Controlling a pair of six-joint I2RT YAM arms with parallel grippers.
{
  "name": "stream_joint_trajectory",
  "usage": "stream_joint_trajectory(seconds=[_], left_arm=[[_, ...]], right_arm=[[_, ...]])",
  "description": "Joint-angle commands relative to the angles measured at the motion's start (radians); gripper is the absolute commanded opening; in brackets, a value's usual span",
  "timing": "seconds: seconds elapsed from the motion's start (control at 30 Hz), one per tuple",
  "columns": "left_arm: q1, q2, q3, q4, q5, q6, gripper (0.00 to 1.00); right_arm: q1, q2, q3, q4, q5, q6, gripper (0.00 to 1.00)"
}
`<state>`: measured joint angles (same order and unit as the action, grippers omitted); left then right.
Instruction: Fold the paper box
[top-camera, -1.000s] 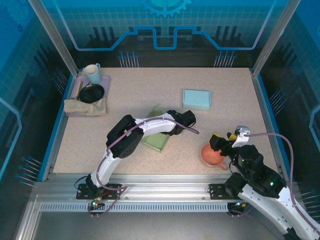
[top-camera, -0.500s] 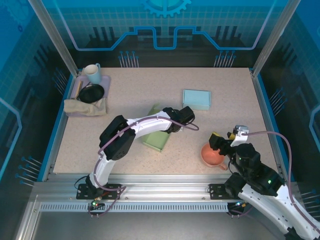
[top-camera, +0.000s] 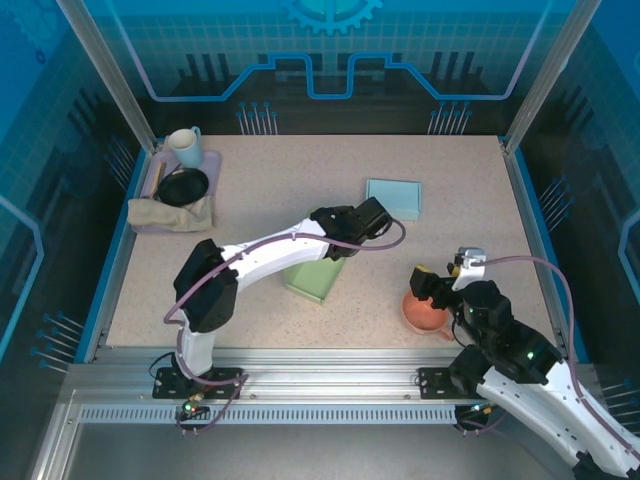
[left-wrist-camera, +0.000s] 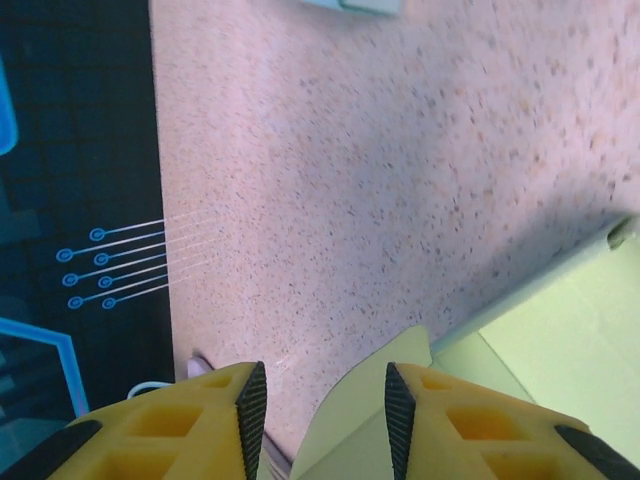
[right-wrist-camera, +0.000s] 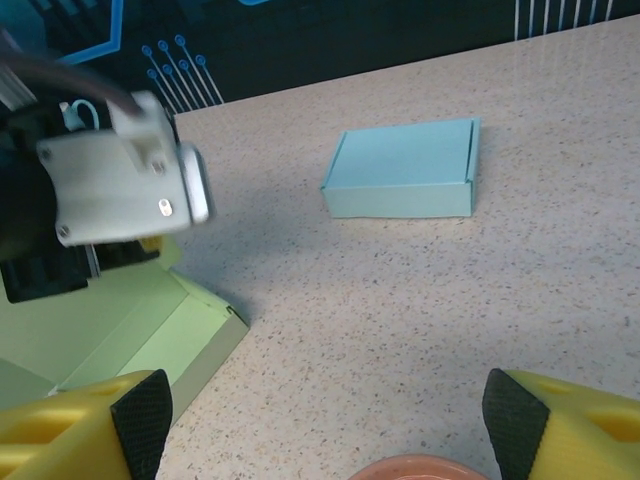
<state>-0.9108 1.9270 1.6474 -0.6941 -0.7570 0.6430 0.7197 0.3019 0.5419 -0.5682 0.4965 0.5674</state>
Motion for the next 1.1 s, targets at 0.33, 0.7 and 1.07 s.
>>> stream_joint_trajectory(seconds=[0.33,0.7,1.07], left_arm=[[-0.024,-0.587,-0.355,0.147,0.023,-0.76,0.46],[-0.025,-0.988,-0.845,0.24,0.242,-1.178,0.51],[-0.027,-0.936,-1.028,0.456,0.292,-1.282,0.52]], right_arm=[[0.0,0.18,0.0,0.11,-0.167,-0.059,0.86],[0.001,0.279,0.021,0.139,-0.279,-0.025,0.86],[0.0,0.301,0.013,0.166,-0.33,-0.009,0.86]])
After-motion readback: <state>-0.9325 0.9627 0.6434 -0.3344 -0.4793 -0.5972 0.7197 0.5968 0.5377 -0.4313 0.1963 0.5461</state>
